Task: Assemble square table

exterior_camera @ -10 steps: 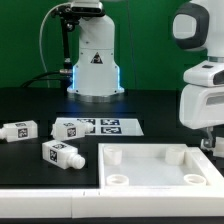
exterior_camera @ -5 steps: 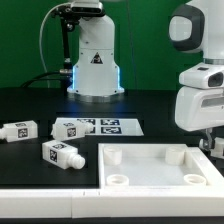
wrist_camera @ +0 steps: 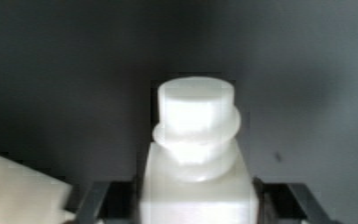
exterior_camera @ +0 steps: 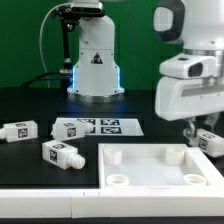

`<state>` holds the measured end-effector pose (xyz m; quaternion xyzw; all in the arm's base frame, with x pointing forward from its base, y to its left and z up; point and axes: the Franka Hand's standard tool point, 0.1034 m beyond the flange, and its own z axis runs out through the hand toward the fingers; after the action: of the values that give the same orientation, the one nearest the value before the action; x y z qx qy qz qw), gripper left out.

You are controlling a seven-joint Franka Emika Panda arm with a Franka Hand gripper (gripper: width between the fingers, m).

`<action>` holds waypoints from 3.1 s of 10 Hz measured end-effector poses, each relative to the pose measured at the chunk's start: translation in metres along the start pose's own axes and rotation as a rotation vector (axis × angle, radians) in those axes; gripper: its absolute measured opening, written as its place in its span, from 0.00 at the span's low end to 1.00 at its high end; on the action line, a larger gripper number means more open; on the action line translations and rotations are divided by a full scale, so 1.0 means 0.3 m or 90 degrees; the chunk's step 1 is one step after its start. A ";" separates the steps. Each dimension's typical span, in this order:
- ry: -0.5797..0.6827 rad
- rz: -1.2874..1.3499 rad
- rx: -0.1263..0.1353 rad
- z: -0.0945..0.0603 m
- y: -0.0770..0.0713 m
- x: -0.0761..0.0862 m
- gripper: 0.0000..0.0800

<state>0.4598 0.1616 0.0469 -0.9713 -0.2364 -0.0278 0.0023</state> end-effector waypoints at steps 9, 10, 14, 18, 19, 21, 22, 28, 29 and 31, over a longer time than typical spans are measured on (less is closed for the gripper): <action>0.013 0.182 -0.001 0.021 0.038 -0.260 0.36; 0.016 0.181 -0.001 0.019 0.036 -0.252 0.36; -0.012 0.281 0.000 0.055 0.012 -0.345 0.36; 0.018 0.296 -0.010 0.083 -0.029 -0.371 0.36; 0.024 0.293 -0.011 0.083 -0.029 -0.365 0.36; 0.024 0.292 -0.011 0.083 -0.028 -0.365 0.36; 0.024 0.292 -0.011 0.083 -0.028 -0.365 0.62; -0.035 0.292 0.005 0.056 -0.033 -0.352 0.81; -0.060 0.301 0.017 0.011 -0.012 -0.301 0.81; -0.057 0.316 0.024 -0.022 -0.004 -0.228 0.81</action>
Offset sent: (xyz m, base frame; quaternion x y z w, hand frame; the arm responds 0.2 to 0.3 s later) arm 0.0000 0.0000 0.0000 0.0000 0.0000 0.0000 1.0000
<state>0.3982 0.1313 0.0497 -0.9996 0.0091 0.0214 0.0168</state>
